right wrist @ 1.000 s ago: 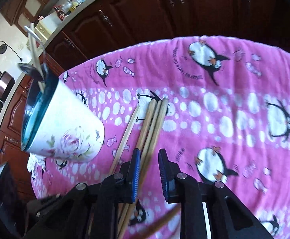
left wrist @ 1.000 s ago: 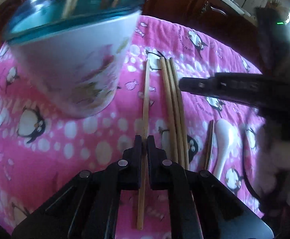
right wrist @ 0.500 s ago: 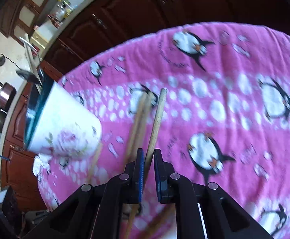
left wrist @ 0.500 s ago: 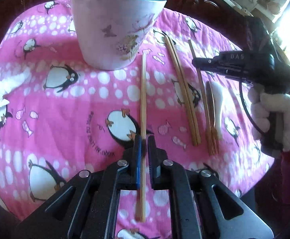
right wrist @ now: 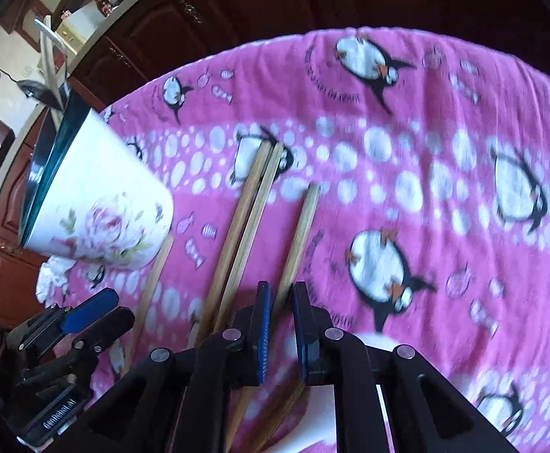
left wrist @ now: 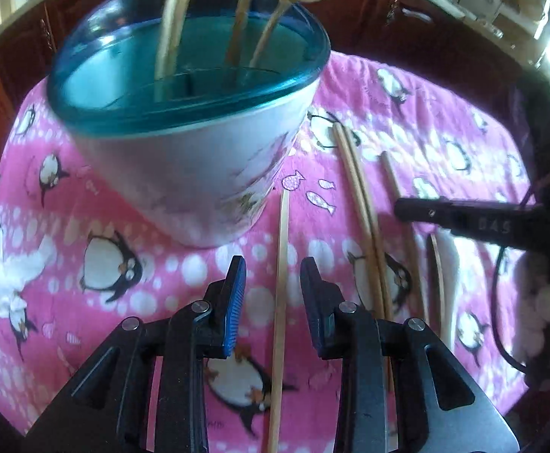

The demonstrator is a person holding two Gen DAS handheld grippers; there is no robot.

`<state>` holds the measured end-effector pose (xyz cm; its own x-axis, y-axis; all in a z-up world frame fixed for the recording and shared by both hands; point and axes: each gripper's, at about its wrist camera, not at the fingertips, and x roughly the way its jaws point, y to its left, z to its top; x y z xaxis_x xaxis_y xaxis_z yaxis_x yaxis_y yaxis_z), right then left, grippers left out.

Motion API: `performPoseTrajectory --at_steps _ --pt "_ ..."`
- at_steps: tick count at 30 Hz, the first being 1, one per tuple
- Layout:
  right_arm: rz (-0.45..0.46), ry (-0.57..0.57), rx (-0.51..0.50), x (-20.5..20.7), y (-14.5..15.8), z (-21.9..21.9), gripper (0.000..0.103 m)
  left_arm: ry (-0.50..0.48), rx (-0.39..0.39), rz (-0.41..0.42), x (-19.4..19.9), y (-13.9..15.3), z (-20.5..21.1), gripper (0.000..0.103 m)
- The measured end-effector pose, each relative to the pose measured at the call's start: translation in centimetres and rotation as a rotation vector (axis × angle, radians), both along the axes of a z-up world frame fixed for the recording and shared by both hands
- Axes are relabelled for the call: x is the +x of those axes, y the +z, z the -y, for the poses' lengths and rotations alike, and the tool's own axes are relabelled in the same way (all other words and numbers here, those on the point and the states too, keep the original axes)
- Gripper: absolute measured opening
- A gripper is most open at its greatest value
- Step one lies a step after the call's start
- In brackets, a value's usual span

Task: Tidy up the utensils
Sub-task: 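Grasp a wooden chopstick with the left tool while the right tool grasps another chopstick, then lift both held chopsticks and carry them above the floral cup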

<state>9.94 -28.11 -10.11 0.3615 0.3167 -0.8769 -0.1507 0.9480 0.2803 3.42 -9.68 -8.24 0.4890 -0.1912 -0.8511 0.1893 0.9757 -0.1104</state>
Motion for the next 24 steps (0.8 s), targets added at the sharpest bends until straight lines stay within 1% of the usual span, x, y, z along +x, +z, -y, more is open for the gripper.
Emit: performPoseTrajectory --at_steps 2,4,5,6,7,8,11,13,16,18,21,24 --pt "-0.003 -0.009 -0.013 0.7 0.0 -0.1 0.011 0.007 0.02 -0.01 0.7 -0.6 0.5 0.029" --pt "-0.01 -0.019 -0.008 1.6 -0.4 -0.2 0.011 0.015 0.029 -0.038 1.3 -1.3 0.6 0.028" --pt "-0.008 -0.021 -0.002 1.8 -0.5 -0.2 0.011 0.022 0.026 -0.042 1.5 -1.5 0.7 0.023" --pt "-0.002 -0.022 0.007 2.0 -0.5 -0.2 0.011 0.022 0.033 -0.033 1.5 -1.6 0.8 0.012" --pt "0.001 -0.019 0.014 2.0 -0.5 -0.1 0.011 0.013 0.038 -0.03 1.5 -1.5 0.8 0.007" --pt "0.006 -0.016 0.018 1.9 -0.4 -0.1 0.011 0.0 0.025 -0.034 1.4 -1.5 0.8 0.005" --pt "0.043 -0.005 0.05 0.8 0.7 0.1 0.01 -0.016 -0.067 -0.058 0.9 -0.9 -0.2 0.004" --pt "0.083 -0.003 0.084 -0.3 2.3 0.4 0.01 -0.016 -0.147 -0.061 0.2 0.2 -1.5 0.004" --pt "0.14 0.008 0.133 -2.1 4.6 0.6 0.009 -0.019 -0.209 -0.029 -1.0 2.1 -3.0 0.004" --pt "0.173 0.021 0.146 -3.3 6.2 0.4 0.009 -0.027 -0.259 -0.002 -1.9 3.8 -4.2 0.004" --pt "0.221 0.048 0.154 -5.2 8.4 0.2 0.008 -0.033 -0.297 0.043 -3.3 6.3 -5.2 0.004" --pt "0.264 0.078 0.157 -6.6 10.7 -0.3 0.008 -0.042 -0.318 0.096 -4.3 9.0 -5.6 0.004"
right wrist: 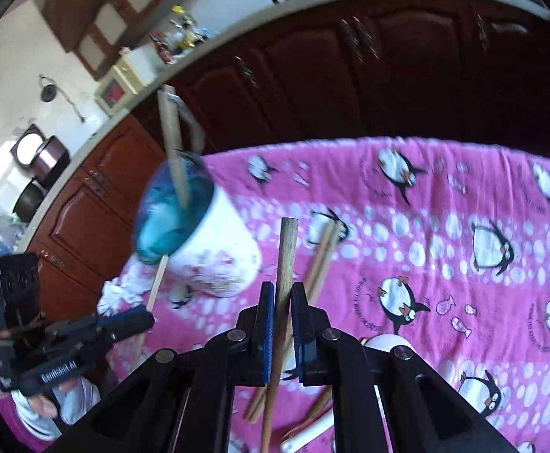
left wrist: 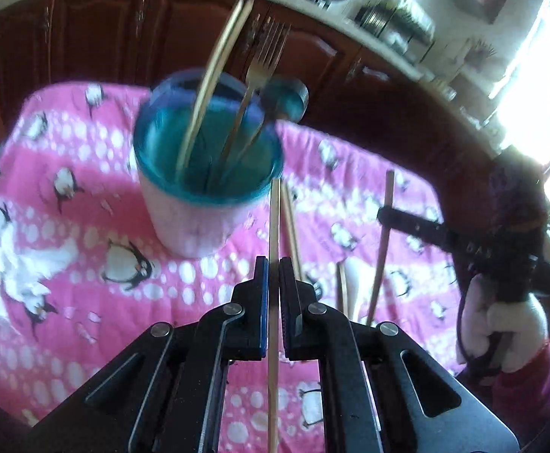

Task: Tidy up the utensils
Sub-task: 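Lift both held chopsticks and carry them above the floral cup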

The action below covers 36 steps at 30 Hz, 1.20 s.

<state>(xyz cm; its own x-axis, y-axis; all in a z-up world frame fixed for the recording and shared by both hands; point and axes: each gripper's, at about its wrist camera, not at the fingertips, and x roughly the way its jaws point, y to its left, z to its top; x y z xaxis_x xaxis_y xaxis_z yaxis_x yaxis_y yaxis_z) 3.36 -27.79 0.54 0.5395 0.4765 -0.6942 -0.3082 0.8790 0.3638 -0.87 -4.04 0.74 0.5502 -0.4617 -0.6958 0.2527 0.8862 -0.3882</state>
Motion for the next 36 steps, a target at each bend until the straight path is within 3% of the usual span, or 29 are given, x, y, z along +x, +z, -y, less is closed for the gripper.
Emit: performPoseTrajectory --at_steps 6,15,21,26,36 --pt "0.075 0.04 -0.003 -2.0 3.6 -1.2 0.007 0.015 -0.034 0.085 -1.3 4.4 -2.3 0.004" --pt "0.199 0.106 0.0 -2.5 9.7 -3.6 0.007 0.07 -0.071 0.207 0.3 10.7 -4.6 0.004" --pt "0.272 0.141 0.023 -1.9 13.8 -4.7 0.006 0.13 -0.04 0.31 1.5 14.9 -6.5 0.004" --pt "0.319 0.13 0.025 -0.6 15.9 -5.8 0.006 0.2 -0.003 0.358 4.4 16.0 -7.2 0.004" --pt "0.374 0.073 -0.047 4.2 16.1 -9.4 0.006 0.278 0.087 0.356 9.9 12.9 -6.8 0.004"
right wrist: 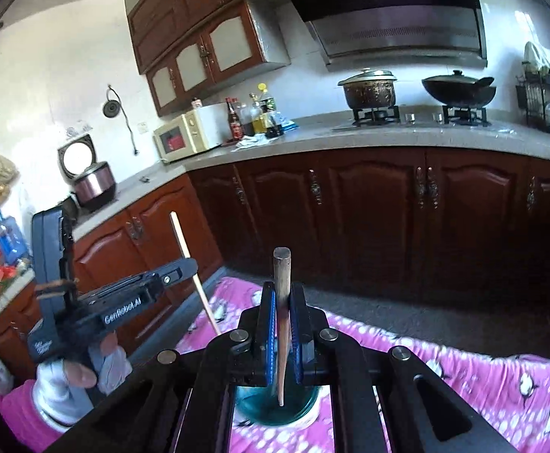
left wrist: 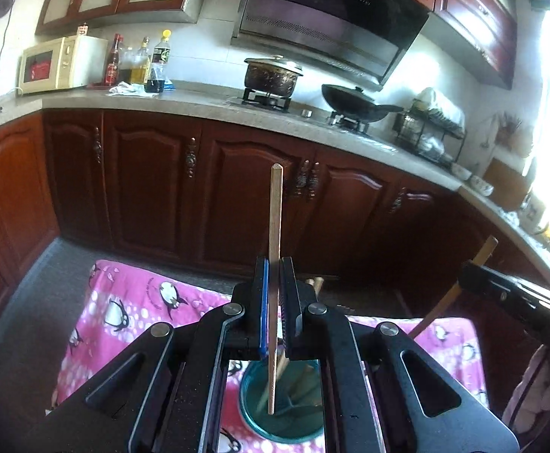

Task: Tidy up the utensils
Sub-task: 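Lift both held chopsticks and carry them above the floral cup, then lower both chopsticks into the cup and open both tools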

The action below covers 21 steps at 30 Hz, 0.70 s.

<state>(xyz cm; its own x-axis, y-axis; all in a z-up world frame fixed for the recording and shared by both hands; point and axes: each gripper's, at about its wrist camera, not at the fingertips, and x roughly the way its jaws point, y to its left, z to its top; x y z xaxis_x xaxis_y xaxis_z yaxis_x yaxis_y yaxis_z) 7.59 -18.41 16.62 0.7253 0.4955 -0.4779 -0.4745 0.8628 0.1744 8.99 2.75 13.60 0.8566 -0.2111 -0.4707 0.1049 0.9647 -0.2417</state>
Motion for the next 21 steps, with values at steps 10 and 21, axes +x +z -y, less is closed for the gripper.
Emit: performPoseTrajectory --at_steps 10,21 --pt "-0.121 0.024 -0.047 3.8 -6.1 -2.3 0.007 -0.005 0.033 -0.092 1.3 -5.0 0.7 0.004" --pt "-0.194 0.001 -0.01 5.4 -9.1 -1.5 0.012 -0.007 0.029 -0.158 1.1 -8.0 1.1 0.004"
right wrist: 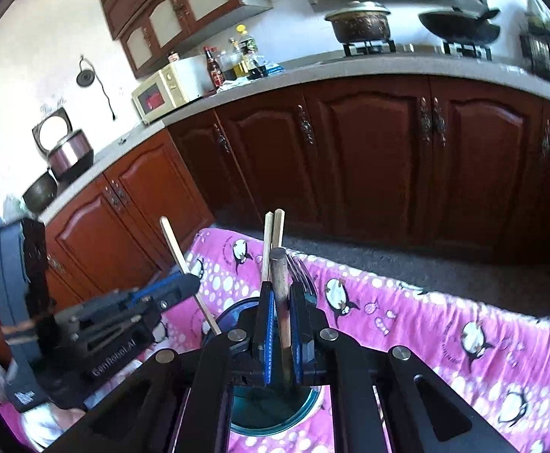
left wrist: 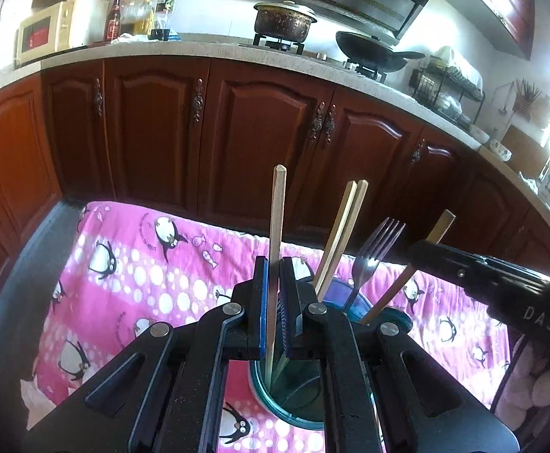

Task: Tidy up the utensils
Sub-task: 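Lower both chopsticks into the cup and open both tools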

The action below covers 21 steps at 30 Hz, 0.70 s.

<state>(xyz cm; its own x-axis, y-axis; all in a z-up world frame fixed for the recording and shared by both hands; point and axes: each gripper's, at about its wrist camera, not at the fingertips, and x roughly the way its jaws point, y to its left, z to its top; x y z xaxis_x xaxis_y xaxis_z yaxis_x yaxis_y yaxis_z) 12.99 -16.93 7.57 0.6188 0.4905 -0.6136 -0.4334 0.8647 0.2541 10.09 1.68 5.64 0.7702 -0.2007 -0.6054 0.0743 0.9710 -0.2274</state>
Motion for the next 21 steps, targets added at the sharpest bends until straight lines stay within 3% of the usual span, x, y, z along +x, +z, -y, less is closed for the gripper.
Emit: performPoseTrajectory --at_steps 5,15,21 --pt "-0.005 -0.003 -0.009 -0.7 -0.2 0.3 0.025 0.0 -0.01 -0.017 0.0 -0.4 0.0 0.007" --pt "-0.027 -0.006 0.01 -2.5 -0.5 1.6 0.026 0.007 -0.013 -0.036 -1.0 -0.3 -0.1 0.031" --pt "-0.027 -0.01 0.008 -3.9 -0.3 2.0 0.027 -0.002 0.004 -0.013 -2.7 0.5 0.4 0.037"
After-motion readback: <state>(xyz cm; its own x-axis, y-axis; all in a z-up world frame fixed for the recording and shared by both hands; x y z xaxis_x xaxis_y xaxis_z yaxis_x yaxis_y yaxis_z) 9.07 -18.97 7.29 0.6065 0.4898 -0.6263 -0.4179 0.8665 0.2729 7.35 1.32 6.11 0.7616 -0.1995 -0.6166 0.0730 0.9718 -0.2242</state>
